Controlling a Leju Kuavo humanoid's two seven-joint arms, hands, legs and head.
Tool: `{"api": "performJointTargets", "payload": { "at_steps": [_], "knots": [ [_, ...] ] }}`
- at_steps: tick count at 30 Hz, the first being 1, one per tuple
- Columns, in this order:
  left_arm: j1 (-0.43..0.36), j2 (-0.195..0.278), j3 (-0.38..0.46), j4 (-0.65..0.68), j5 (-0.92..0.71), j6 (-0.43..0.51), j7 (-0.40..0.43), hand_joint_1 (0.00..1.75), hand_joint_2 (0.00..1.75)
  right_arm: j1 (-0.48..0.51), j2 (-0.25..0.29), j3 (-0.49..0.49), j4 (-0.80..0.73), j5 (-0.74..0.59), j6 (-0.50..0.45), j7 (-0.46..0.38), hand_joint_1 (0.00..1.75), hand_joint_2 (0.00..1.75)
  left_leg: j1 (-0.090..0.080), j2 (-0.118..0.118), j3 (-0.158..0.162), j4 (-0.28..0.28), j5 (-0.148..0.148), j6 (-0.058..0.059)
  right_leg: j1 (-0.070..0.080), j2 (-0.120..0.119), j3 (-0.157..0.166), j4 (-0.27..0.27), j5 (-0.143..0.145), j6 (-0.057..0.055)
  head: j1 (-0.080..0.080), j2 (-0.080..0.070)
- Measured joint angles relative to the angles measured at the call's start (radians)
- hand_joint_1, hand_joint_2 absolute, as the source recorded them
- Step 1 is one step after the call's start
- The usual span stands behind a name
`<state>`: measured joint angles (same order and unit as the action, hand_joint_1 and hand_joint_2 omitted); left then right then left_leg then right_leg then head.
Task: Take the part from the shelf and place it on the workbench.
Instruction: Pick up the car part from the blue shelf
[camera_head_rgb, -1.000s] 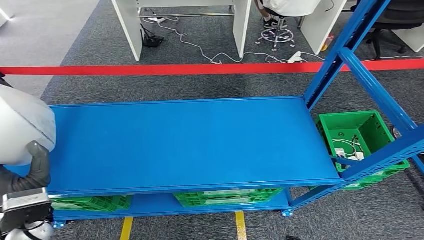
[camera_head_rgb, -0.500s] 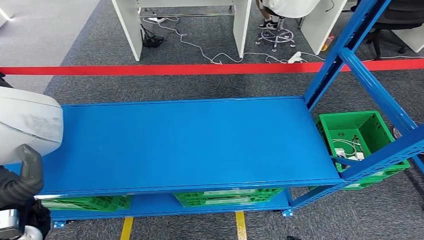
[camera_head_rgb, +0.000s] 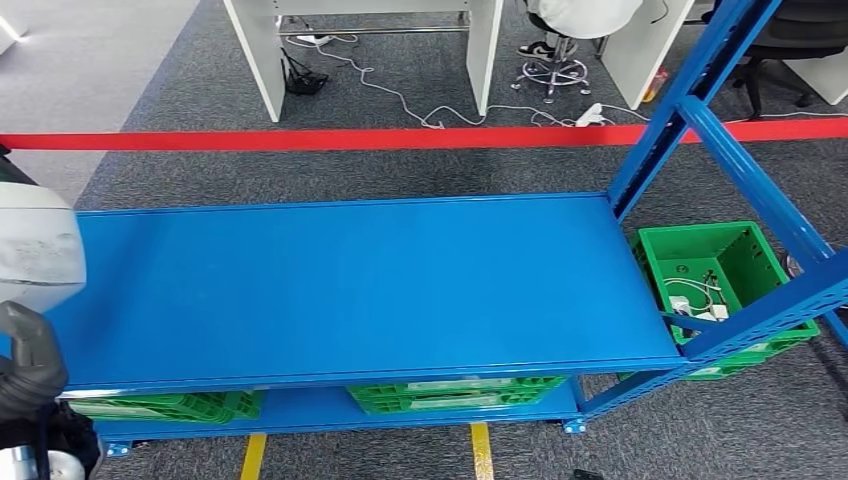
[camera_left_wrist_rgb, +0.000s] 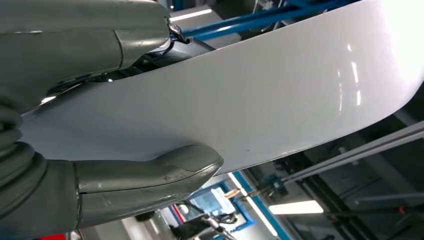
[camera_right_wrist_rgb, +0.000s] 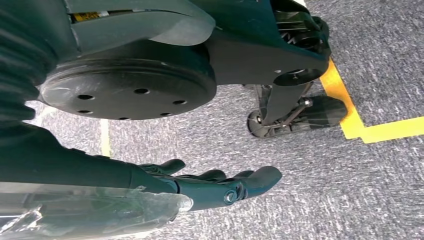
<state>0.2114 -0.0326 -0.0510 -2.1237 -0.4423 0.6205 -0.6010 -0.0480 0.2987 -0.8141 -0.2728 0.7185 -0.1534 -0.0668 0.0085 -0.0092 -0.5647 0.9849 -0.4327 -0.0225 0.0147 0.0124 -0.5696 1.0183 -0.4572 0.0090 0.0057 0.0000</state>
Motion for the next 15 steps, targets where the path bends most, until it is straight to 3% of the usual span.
{"api": "performJointTargets", "payload": {
  "at_steps": [8, 13, 15],
  "knots": [
    [0.001, -0.011, 0.003, 0.003, -0.059, 0.055, -0.028, 1.75, 1.75, -0.003, 0.000, -0.001, 0.002, 0.000, 0.003, -0.005, 0.00, 1.75, -0.001, 0.000, 0.000, 0.002, -0.001, 0.003, -0.002, 0.000, 0.000, -0.001, 0.001, 0.002, 0.000, 0.000],
    [-0.002, -0.020, 0.018, 0.008, -0.096, 0.074, -0.053, 1.75, 1.75, -0.005, 0.000, -0.001, 0.006, 0.000, 0.004, -0.007, 0.00, 1.75, -0.006, 0.001, 0.000, -0.001, 0.001, 0.016, -0.008, 0.000, 0.001, -0.003, 0.004, 0.013, 0.000, 0.000],
    [-0.003, -0.026, 0.022, 0.008, -0.102, 0.076, -0.055, 1.75, 1.75, -0.005, 0.000, -0.001, 0.007, 0.000, 0.004, -0.008, 0.00, 1.75, 0.000, 0.005, 0.003, -0.013, 0.012, 0.023, -0.007, -0.001, -0.008, 0.014, -0.013, 0.022, 0.002, 0.000]
  ]
}}
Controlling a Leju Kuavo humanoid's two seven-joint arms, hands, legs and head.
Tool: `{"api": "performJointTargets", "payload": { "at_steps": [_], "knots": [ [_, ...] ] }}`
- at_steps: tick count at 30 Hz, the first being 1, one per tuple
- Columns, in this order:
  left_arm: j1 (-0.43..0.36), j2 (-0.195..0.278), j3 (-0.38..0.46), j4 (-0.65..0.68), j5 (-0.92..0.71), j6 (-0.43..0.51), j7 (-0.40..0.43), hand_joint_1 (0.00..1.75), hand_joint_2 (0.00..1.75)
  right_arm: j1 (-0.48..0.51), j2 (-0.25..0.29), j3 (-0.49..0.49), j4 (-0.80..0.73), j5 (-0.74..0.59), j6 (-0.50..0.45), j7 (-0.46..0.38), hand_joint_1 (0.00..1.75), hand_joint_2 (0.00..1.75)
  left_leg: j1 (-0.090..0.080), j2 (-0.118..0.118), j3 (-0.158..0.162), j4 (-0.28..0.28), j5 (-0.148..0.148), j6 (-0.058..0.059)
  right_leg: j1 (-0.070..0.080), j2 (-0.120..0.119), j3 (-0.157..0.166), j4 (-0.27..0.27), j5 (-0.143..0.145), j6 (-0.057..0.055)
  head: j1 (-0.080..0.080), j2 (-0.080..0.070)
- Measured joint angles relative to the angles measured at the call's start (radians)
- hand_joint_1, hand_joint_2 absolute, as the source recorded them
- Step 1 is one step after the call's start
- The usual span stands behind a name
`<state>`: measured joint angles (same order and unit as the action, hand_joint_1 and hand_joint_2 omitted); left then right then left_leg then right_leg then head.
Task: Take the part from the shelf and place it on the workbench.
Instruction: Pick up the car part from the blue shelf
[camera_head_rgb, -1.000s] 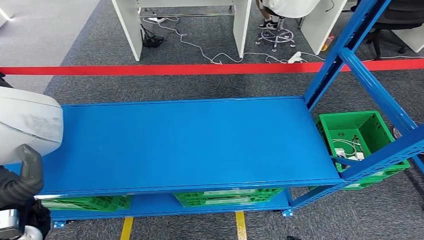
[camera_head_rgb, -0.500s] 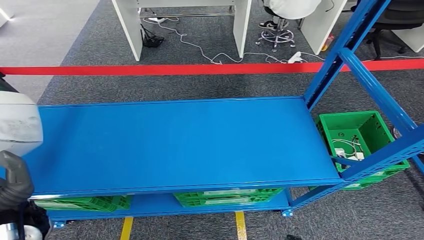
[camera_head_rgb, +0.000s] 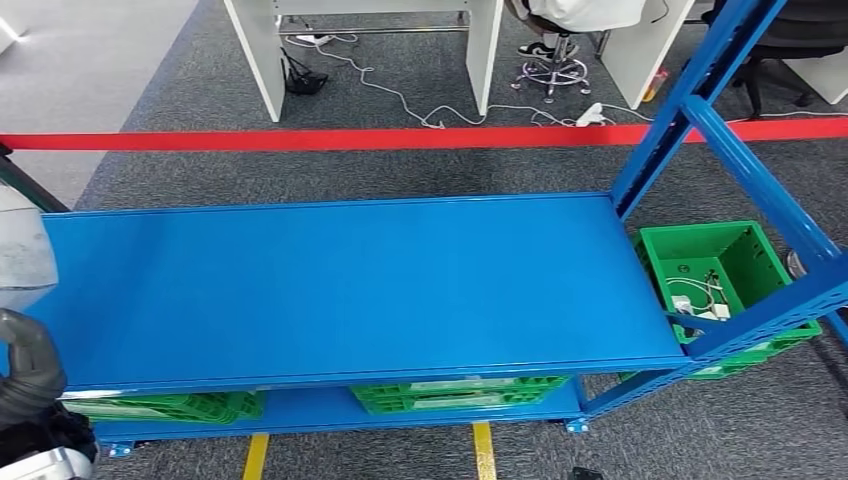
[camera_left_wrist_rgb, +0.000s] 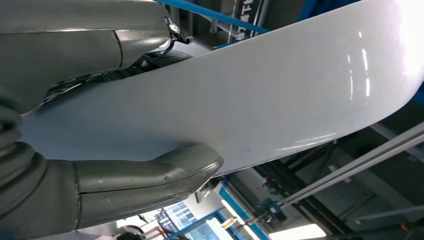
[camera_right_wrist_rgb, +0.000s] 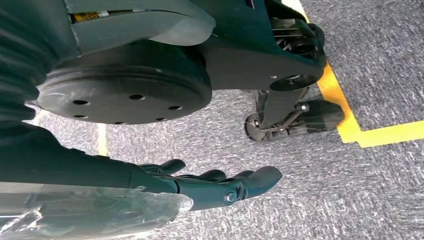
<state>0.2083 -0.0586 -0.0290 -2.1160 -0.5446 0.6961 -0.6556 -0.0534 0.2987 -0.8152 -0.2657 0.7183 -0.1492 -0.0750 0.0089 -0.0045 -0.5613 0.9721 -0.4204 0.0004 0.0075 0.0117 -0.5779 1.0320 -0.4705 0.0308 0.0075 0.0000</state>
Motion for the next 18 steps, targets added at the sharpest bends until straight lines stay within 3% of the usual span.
{"api": "performJointTargets", "payload": {
  "at_steps": [1, 3, 5, 6, 7, 9, 10, 12, 14, 15, 16, 18],
  "knots": [
    [-0.001, -0.004, 0.001, 0.000, -0.004, 0.001, -0.001, 1.75, 1.75, 0.000, 0.000, 0.000, 0.001, 0.000, 0.000, 0.000, 0.00, 1.75, 0.005, 0.002, 0.001, -0.005, 0.005, 0.002, -0.001, -0.001, -0.014, 0.033, -0.025, 0.006, 0.002, 0.000],
    [-0.002, -0.011, 0.005, 0.000, -0.016, 0.002, -0.006, 1.75, 1.75, 0.000, 0.000, 0.000, 0.001, 0.000, 0.000, -0.001, 0.00, 1.75, 0.009, 0.005, -0.001, -0.007, 0.007, 0.004, -0.008, -0.002, -0.063, 0.153, -0.095, 0.019, 0.006, 0.000],
    [-0.002, -0.020, 0.012, 0.002, -0.033, 0.002, -0.017, 1.75, 1.75, 0.000, 0.000, -0.001, 0.002, 0.000, 0.000, -0.001, 0.00, 1.75, 0.014, 0.008, -0.003, -0.007, 0.009, 0.000, -0.018, -0.003, -0.100, 0.252, -0.130, 0.031, 0.006, 0.000],
    [-0.002, -0.024, 0.015, 0.002, -0.038, 0.002, -0.023, 1.75, 1.75, 0.001, 0.000, -0.002, 0.002, 0.000, 0.000, -0.001, 0.00, 1.75, 0.018, 0.008, -0.004, -0.007, 0.010, -0.003, -0.023, -0.004, -0.094, 0.249, -0.118, 0.038, 0.006, 0.000],
    [-0.003, -0.029, 0.019, 0.003, -0.042, 0.002, -0.027, 1.75, 1.75, 0.001, 0.000, -0.002, 0.002, 0.000, 0.000, -0.001, 0.00, 1.75, 0.023, 0.008, -0.005, -0.006, 0.011, -0.009, -0.028, -0.005, -0.068, 0.209, -0.090, 0.045, 0.006, 0.000],
    [-0.004, -0.036, 0.026, 0.004, -0.043, 0.002, -0.032, 1.75, 1.75, -0.002, 0.000, -0.002, 0.002, 0.000, 0.000, -0.001, 0.00, 1.75, 0.030, 0.007, -0.006, -0.002, 0.013, -0.026, -0.039, -0.005, 0.013, 0.073, -0.037, 0.064, 0.007, 0.000],
    [-0.004, -0.039, 0.028, 0.004, -0.043, 0.002, -0.033, 1.75, 1.75, -0.004, 0.001, -0.002, 0.003, 0.001, 0.000, -0.001, 0.00, 1.75, 0.031, 0.005, -0.008, 0.000, 0.014, -0.036, -0.041, -0.002, 0.042, 0.024, -0.024, 0.065, 0.009, 0.000],
    [-0.006, -0.043, 0.032, 0.004, -0.044, 0.002, -0.036, 1.75, 1.75, -0.009, 0.002, -0.002, 0.005, 0.003, -0.003, -0.001, 0.00, 1.75, 0.029, 0.003, -0.011, 0.003, 0.021, -0.053, -0.039, 0.006, 0.057, -0.004, -0.026, 0.047, 0.009, 0.000],
    [-0.007, -0.047, 0.035, 0.005, -0.045, 0.002, -0.037, 1.75, 1.75, -0.011, 0.002, -0.003, 0.005, 0.006, -0.007, 0.000, 0.00, 1.75, 0.033, 0.002, -0.016, 0.005, 0.024, -0.065, -0.038, 0.008, 0.040, 0.002, -0.020, 0.017, 0.004, 0.000],
    [-0.008, -0.048, 0.037, 0.005, -0.045, 0.002, -0.038, 1.75, 1.75, -0.011, 0.002, -0.003, 0.005, 0.006, -0.008, 0.000, 0.00, 1.75, 0.034, 0.003, -0.024, 0.016, 0.009, -0.068, -0.037, 0.008, 0.033, 0.004, -0.015, 0.005, 0.001, 0.000],
    [-0.008, -0.049, 0.039, 0.005, -0.046, 0.002, -0.038, 1.75, 1.75, -0.011, 0.002, -0.003, 0.005, 0.006, -0.008, 0.000, 0.00, 1.75, 0.033, 0.003, -0.038, 0.045, -0.020, -0.069, -0.035, 0.007, 0.024, 0.004, -0.008, -0.007, -0.002, 0.000],
    [-0.010, -0.050, 0.043, 0.006, -0.046, 0.002, -0.038, 1.75, 1.75, -0.011, 0.002, -0.003, 0.005, 0.006, -0.009, 0.001, 0.00, 1.75, 0.027, 0.003, -0.080, 0.158, -0.110, -0.063, -0.031, 0.005, 0.005, 0.004, 0.006, -0.023, -0.007, 0.000]
  ]
}}
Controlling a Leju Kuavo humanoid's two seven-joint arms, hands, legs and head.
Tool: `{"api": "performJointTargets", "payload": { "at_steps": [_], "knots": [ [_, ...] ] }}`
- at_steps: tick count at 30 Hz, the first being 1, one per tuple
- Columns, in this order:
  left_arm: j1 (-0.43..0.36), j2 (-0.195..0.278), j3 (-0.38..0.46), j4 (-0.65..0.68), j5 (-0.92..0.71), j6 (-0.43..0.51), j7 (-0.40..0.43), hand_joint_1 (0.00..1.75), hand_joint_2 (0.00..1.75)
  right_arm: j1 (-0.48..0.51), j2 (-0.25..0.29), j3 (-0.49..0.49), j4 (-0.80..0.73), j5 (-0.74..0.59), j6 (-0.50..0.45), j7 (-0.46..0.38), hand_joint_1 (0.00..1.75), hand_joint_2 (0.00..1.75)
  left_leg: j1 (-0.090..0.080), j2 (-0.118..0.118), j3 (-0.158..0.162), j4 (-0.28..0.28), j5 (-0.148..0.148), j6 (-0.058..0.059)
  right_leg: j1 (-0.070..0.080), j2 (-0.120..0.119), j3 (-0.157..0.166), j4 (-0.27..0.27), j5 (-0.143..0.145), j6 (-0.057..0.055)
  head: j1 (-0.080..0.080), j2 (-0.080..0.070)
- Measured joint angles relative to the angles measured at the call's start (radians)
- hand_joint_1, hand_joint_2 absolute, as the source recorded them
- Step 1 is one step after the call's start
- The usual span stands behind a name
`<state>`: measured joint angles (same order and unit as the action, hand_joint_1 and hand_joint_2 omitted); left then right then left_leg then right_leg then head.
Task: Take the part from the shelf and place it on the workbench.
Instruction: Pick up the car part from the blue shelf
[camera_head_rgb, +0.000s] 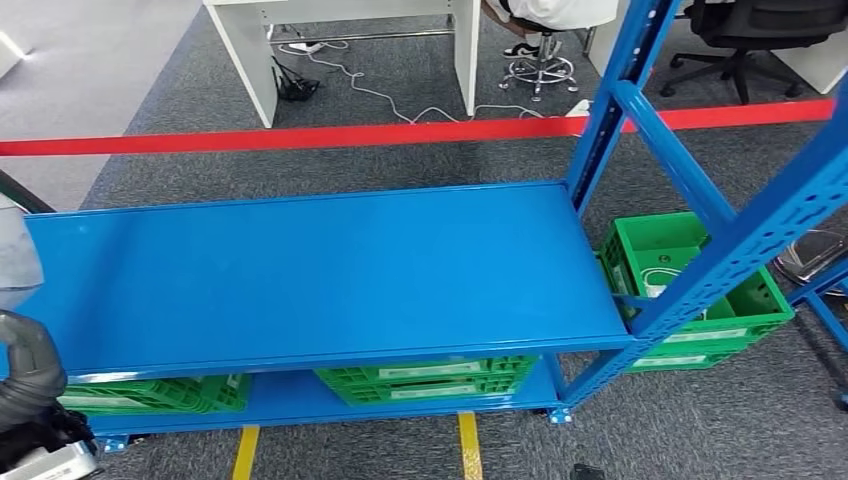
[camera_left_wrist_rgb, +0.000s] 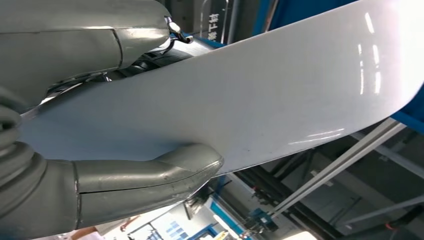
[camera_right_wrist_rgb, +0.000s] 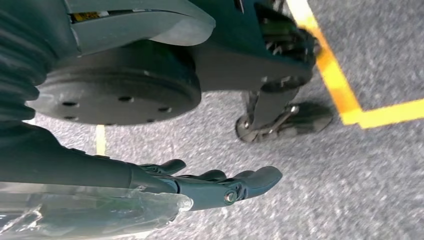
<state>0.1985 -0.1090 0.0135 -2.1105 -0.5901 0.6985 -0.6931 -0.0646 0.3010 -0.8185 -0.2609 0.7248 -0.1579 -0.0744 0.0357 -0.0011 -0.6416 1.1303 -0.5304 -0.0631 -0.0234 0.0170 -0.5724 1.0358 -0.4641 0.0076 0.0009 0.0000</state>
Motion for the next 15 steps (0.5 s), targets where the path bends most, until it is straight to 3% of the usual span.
{"api": "performJointTargets", "payload": {
  "at_steps": [1, 2, 3, 4, 6, 8, 9, 11, 12, 13, 15],
  "knots": [
    [-0.001, -0.001, 0.001, 0.000, 0.000, 0.000, 0.000, 1.75, 1.75, 0.000, 0.000, 0.000, 0.000, 0.000, 0.000, 0.000, 0.00, 1.75, -0.004, 0.000, -0.020, 0.066, -0.037, 0.003, 0.004, -0.001, -0.010, 0.000, 0.008, -0.005, -0.001, 0.000],
    [-0.001, -0.001, 0.002, 0.001, 0.000, 0.000, 0.000, 1.75, 1.75, 0.000, 0.000, 0.000, 0.000, 0.000, 0.000, 0.000, 0.00, 1.75, -0.007, 0.000, -0.031, 0.114, -0.055, 0.007, 0.008, -0.002, -0.020, 0.001, 0.015, -0.008, -0.001, 0.000],
    [-0.001, -0.002, 0.004, 0.002, 0.001, 0.000, 0.000, 1.75, 1.75, 0.001, 0.000, 0.000, 0.000, 0.001, 0.000, 0.000, 0.00, 1.75, -0.010, 0.000, -0.027, 0.133, -0.053, 0.012, 0.012, -0.002, -0.030, 0.001, 0.022, -0.010, -0.001, 0.000],
    [-0.001, -0.002, 0.005, 0.002, 0.001, 0.000, 0.000, 1.75, 1.75, 0.000, 0.000, 0.000, 0.000, 0.002, 0.000, 0.000, 0.00, 1.75, -0.014, 0.000, -0.007, 0.116, -0.032, 0.019, 0.016, -0.002, -0.039, 0.001, 0.029, -0.009, -0.001, 0.000],
    [-0.003, -0.003, 0.007, 0.002, 0.001, 0.000, 0.000, 1.75, 1.75, 0.000, 0.000, 0.000, 0.000, 0.004, -0.002, 0.000, 0.00, 1.75, -0.022, 0.000, 0.072, 0.007, 0.015, 0.034, 0.020, -0.001, -0.053, 0.001, 0.041, -0.005, -0.001, 0.000],
    [-0.008, -0.005, 0.007, 0.002, 0.001, 0.000, 0.000, 1.75, 1.75, -0.001, 0.000, 0.000, 0.000, 0.006, -0.004, 0.003, 0.00, 1.75, -0.029, -0.001, 0.141, -0.105, 0.029, 0.044, 0.024, -0.002, -0.063, 0.003, 0.054, 0.004, 0.000, 0.000],
    [-0.010, -0.006, 0.007, 0.002, 0.001, 0.000, 0.000, 1.75, 1.75, -0.002, 0.000, 0.000, 0.000, 0.007, -0.005, 0.004, 0.00, 1.75, -0.032, -0.001, 0.154, -0.133, 0.028, 0.046, 0.026, -0.002, -0.067, 0.002, 0.062, 0.009, 0.000, 0.000],
    [-0.011, -0.009, 0.008, 0.003, 0.001, 0.000, 0.002, 1.75, 1.75, -0.002, 0.000, 0.000, 0.000, 0.010, -0.007, 0.004, 0.00, 1.75, -0.032, 0.000, 0.147, -0.146, 0.034, 0.052, 0.025, -0.003, -0.074, 0.000, 0.076, 0.019, 0.000, 0.000],
    [-0.011, -0.010, 0.008, 0.003, 0.001, 0.000, 0.003, 1.75, 1.75, -0.001, -0.001, 0.000, 0.000, 0.011, -0.007, 0.004, 0.00, 1.75, -0.031, 0.002, 0.141, -0.147, 0.042, 0.058, 0.024, -0.004, -0.081, 0.006, 0.069, 0.024, 0.001, 0.000],
    [-0.012, -0.012, 0.008, 0.003, 0.000, 0.000, 0.003, 1.75, 1.75, 0.000, -0.001, 0.000, 0.000, 0.012, -0.007, 0.004, 0.00, 1.75, -0.029, 0.003, 0.134, -0.149, 0.052, 0.064, 0.023, -0.005, -0.090, 0.027, 0.043, 0.030, 0.003, 0.000],
    [-0.012, -0.015, 0.009, 0.003, 0.000, 0.000, 0.004, 1.75, 1.75, 0.000, -0.001, 0.000, 0.001, 0.011, -0.004, 0.003, 0.00, 1.75, -0.028, 0.005, 0.114, -0.150, 0.071, 0.073, 0.022, -0.008, -0.121, 0.125, -0.047, 0.041, 0.007, 0.000]
  ]
}}
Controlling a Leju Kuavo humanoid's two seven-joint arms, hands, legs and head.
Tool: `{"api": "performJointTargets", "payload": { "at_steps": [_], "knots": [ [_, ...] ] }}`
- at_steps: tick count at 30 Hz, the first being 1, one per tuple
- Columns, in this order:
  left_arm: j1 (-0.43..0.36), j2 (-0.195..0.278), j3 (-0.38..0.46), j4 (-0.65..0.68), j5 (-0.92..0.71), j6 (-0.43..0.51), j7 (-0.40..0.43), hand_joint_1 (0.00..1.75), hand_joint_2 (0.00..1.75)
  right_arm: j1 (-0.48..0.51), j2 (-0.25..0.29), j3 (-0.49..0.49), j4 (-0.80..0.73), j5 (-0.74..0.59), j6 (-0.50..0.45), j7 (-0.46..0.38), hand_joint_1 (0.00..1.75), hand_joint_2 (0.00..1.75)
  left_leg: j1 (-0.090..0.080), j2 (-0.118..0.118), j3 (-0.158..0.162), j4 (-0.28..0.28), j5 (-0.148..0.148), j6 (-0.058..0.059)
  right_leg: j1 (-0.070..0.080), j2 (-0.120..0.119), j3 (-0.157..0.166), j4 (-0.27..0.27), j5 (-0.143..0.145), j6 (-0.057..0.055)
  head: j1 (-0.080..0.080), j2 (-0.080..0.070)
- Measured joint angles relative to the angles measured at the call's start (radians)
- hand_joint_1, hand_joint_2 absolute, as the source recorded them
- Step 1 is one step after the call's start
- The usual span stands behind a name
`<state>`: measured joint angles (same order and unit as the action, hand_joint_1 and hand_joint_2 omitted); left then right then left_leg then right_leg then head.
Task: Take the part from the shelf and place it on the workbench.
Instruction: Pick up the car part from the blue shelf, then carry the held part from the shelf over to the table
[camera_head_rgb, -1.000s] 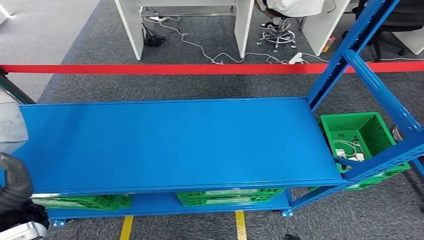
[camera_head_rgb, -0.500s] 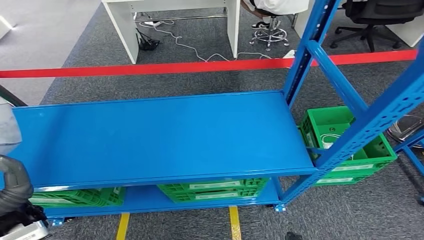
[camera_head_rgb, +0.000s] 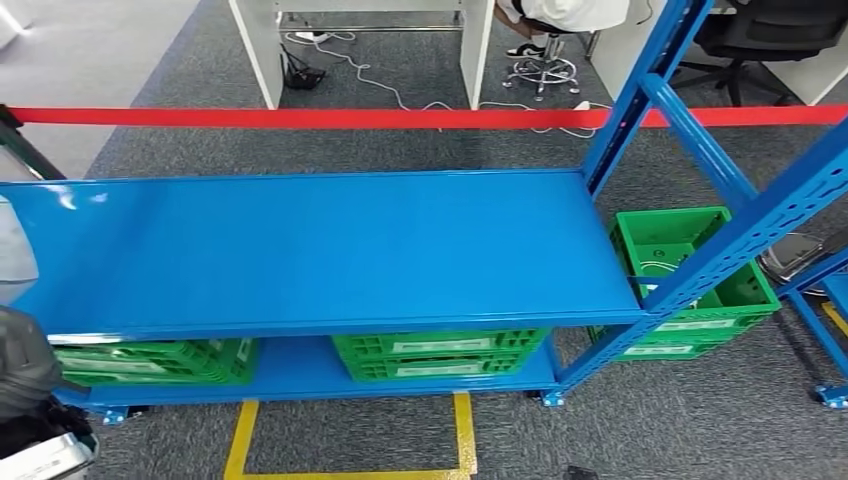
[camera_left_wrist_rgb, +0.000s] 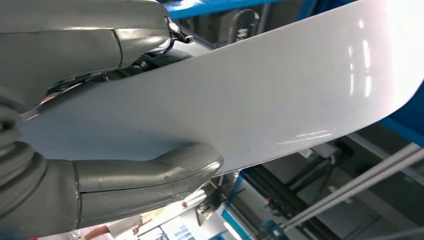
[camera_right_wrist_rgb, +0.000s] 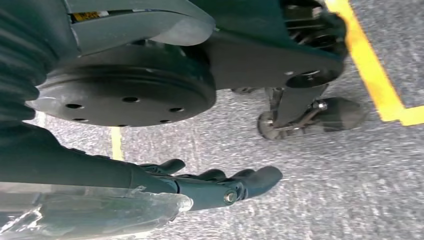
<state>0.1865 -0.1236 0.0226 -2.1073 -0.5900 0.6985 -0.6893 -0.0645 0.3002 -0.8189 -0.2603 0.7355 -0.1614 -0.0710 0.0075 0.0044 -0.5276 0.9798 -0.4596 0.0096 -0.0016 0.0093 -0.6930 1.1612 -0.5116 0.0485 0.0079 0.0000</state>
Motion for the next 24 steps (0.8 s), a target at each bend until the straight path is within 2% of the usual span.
{"api": "performJointTargets", "payload": {
  "at_steps": [1, 2, 3, 4, 5, 6, 7, 8, 9, 10, 11, 12, 13, 14, 16, 17, 18, 19, 20, 21, 22, 23, 24],
  "knots": [
    [0.000, -0.001, 0.000, 0.000, 0.000, 0.000, 0.000, 1.75, 1.75, 0.000, 0.000, 0.000, 0.000, -0.001, 0.003, -0.001, 0.00, 1.75, 0.000, 0.001, -0.011, 0.000, 0.009, 0.002, -0.001, 0.000, -0.015, 0.066, -0.042, 0.004, 0.001, 0.000],
    [0.001, -0.002, 0.001, 0.000, 0.001, 0.000, 0.000, 1.75, 1.75, -0.001, 0.000, 0.000, 0.000, -0.002, 0.007, -0.002, 0.00, 1.75, -0.001, 0.002, -0.023, 0.001, 0.019, 0.002, 0.000, 0.000, -0.024, 0.120, -0.065, 0.006, 0.001, 0.000],
    [0.001, -0.002, 0.001, 0.000, 0.002, 0.000, 0.000, 1.75, 1.75, -0.001, 0.000, 0.000, 0.000, -0.004, 0.010, -0.002, 0.00, 1.75, -0.001, 0.003, -0.035, 0.001, 0.028, 0.002, 0.000, 0.000, -0.020, 0.147, -0.067, 0.007, 0.001, 0.000],
    [0.002, -0.002, 0.001, 0.000, 0.003, 0.000, 0.000, 1.75, 1.75, -0.001, 0.000, 0.000, 0.000, -0.004, 0.012, -0.002, 0.00, 1.75, -0.002, 0.003, -0.046, 0.002, 0.037, 0.001, 0.000, 0.000, 0.002, 0.139, -0.049, 0.006, 0.001, 0.000],
    [0.002, -0.002, 0.002, 0.000, 0.003, 0.000, 0.000, 1.75, 1.75, -0.001, 0.000, 0.000, 0.000, -0.005, 0.014, -0.002, 0.00, 1.75, -0.002, 0.003, -0.057, 0.002, 0.047, -0.001, 0.000, -0.001, 0.043, 0.095, -0.021, 0.003, 0.001, 0.000],
    [0.002, -0.002, 0.002, 0.000, 0.003, 0.000, 0.000, 1.75, 1.75, -0.002, 0.000, 0.000, 0.000, -0.005, 0.014, -0.002, 0.00, 1.75, -0.002, 0.003, -0.066, 0.002, 0.056, -0.003, 0.001, -0.001, 0.097, 0.024, -0.002, -0.002, 0.001, 0.000],
    [0.002, -0.003, 0.002, 0.000, 0.003, 0.000, 0.000, 1.75, 1.75, -0.004, 0.000, 0.000, 0.000, -0.005, 0.015, -0.003, 0.00, 1.75, -0.003, 0.003, -0.073, 0.003, 0.063, -0.007, 0.002, -0.001, 0.154, -0.055, 0.004, -0.006, 0.001, 0.000],
    [0.002, -0.003, 0.002, 0.000, 0.003, 0.000, 0.000, 1.75, 1.75, -0.006, 0.000, 0.000, 0.000, -0.005, 0.015, -0.004, 0.00, 1.75, -0.004, 0.003, -0.077, 0.004, 0.071, -0.012, 0.004, 0.000, 0.195, -0.117, 0.000, -0.011, 0.000, 0.000],
    [0.002, -0.003, 0.003, 0.000, 0.003, 0.000, 0.000, 1.75, 1.75, -0.008, 0.000, 0.000, 0.000, -0.005, 0.016, -0.005, 0.00, 1.75, -0.005, 0.003, -0.079, 0.004, 0.079, -0.018, 0.007, 0.000, 0.216, -0.155, -0.008, -0.016, 0.000, 0.000],
    [0.002, -0.003, 0.003, 0.000, 0.003, 0.000, 0.000, 1.75, 1.75, -0.009, 0.000, 0.000, 0.000, -0.005, 0.017, -0.005, 0.00, 1.75, -0.004, 0.004, -0.081, 0.003, 0.087, -0.025, 0.009, 0.001, 0.220, -0.170, -0.011, -0.021, 0.000, 0.000],
    [0.002, -0.003, 0.003, 0.000, 0.003, 0.000, 0.000, 1.75, 1.75, -0.008, 0.000, 0.000, 0.000, -0.004, 0.017, -0.006, 0.00, 1.75, -0.003, 0.004, -0.083, 0.002, 0.093, -0.031, 0.009, 0.001, 0.211, -0.171, -0.005, -0.028, 0.000, 0.000],
    [0.003, -0.003, 0.003, 0.000, 0.003, 0.000, 0.000, 1.75, 1.75, -0.007, 0.000, 0.000, 0.000, -0.004, 0.018, -0.005, 0.00, 1.75, -0.002, 0.003, -0.087, 0.005, 0.087, -0.037, 0.008, -0.001, 0.202, -0.172, 0.004, -0.036, 0.000, 0.000],
    [0.003, -0.003, 0.003, 0.000, 0.004, 0.000, 0.000, 1.75, 1.75, -0.007, 0.000, 0.000, 0.000, -0.004, 0.018, -0.005, 0.00, 1.75, -0.001, 0.002, -0.095, 0.020, 0.064, -0.043, 0.006, -0.003, 0.193, -0.173, 0.014, -0.044, -0.002, 0.000],
    [0.003, -0.003, 0.003, 0.000, 0.004, 0.000, 0.000, 1.75, 1.75, -0.007, 0.000, 0.000, 0.000, -0.004, 0.018, -0.005, 0.00, 1.75, 0.000, 0.000, -0.108, 0.054, 0.022, -0.048, 0.003, -0.004, 0.183, -0.175, 0.027, -0.051, -0.004, 0.000],
    [0.003, -0.003, 0.003, 0.000, 0.004, 0.000, 0.000, 1.75, 1.75, -0.007, 0.000, 0.000, 0.000, -0.003, 0.019, -0.005, 0.00, 1.75, 0.002, -0.001, -0.139, 0.167, -0.082, -0.055, 0.003, -0.006, 0.158, -0.174, 0.052, -0.058, -0.008, 0.000],
    [0.003, -0.003, 0.003, 0.000, 0.005, 0.000, 0.000, 1.75, 1.75, -0.007, 0.000, 0.000, 0.000, -0.003, 0.020, -0.005, 0.00, 1.75, 0.003, -0.001, -0.149, 0.226, -0.113, -0.058, 0.003, -0.006, 0.144, -0.173, 0.064, -0.057, -0.008, 0.000],
    [0.003, -0.003, 0.003, 0.000, 0.006, 0.000, 0.000, 1.75, 1.75, -0.007, -0.001, 0.000, 0.000, -0.003, 0.021, -0.005, 0.00, 1.75, 0.003, 0.000, -0.150, 0.265, -0.119, -0.060, 0.003, -0.006, 0.127, -0.172, 0.076, -0.056, -0.008, 0.000],
    [0.003, -0.002, 0.003, 0.001, 0.006, 0.000, 0.000, 1.75, 1.75, -0.007, -0.001, 0.000, 0.000, -0.002, 0.021, -0.005, 0.00, 1.75, 0.004, 0.000, -0.137, 0.275, -0.102, -0.062, 0.002, -0.006, 0.111, -0.171, 0.088, -0.053, -0.008, 0.000],
    [0.003, -0.002, 0.003, 0.001, 0.007, 0.000, 0.000, 1.75, 1.75, -0.007, -0.001, 0.000, 0.000, -0.002, 0.022, -0.004, 0.00, 1.75, 0.006, 0.000, -0.108, 0.252, -0.071, -0.063, 0.001, -0.006, 0.096, -0.169, 0.099, -0.050, -0.008, 0.000],
    [0.002, -0.002, 0.003, 0.001, 0.007, 0.000, 0.000, 1.75, 1.75, -0.008, 0.000, 0.000, 0.000, -0.002, 0.022, -0.004, 0.00, 1.75, 0.008, -0.001, -0.064, 0.200, -0.043, -0.064, 0.000, -0.006, 0.083, -0.166, 0.109, -0.046, -0.008, 0.000],
    [0.001, -0.002, 0.003, 0.001, 0.007, 0.000, 0.000, 1.75, 1.75, -0.008, -0.001, 0.000, 0.000, -0.001, 0.022, -0.004, 0.00, 1.75, 0.009, -0.002, -0.013, 0.130, -0.031, -0.065, 0.001, -0.005, 0.071, -0.162, 0.117, -0.041, -0.009, 0.000],
    [0.000, -0.002, 0.003, 0.001, 0.007, 0.000, 0.000, 1.75, 1.75, -0.009, -0.001, 0.000, 0.000, -0.001, 0.022, -0.003, 0.00, 1.75, 0.008, -0.004, 0.030, 0.063, -0.033, -0.062, 0.002, -0.004, 0.061, -0.158, 0.126, -0.036, -0.009, 0.000],
    [-0.001, -0.002, 0.003, 0.001, 0.008, 0.000, 0.000, 1.75, 1.75, -0.010, -0.001, 0.000, 0.000, -0.001, 0.023, -0.003, 0.00, 1.75, 0.007, -0.005, 0.058, 0.014, -0.042, -0.057, 0.003, -0.003, 0.053, -0.155, 0.135, -0.030, -0.009, 0.000]
  ]
}}
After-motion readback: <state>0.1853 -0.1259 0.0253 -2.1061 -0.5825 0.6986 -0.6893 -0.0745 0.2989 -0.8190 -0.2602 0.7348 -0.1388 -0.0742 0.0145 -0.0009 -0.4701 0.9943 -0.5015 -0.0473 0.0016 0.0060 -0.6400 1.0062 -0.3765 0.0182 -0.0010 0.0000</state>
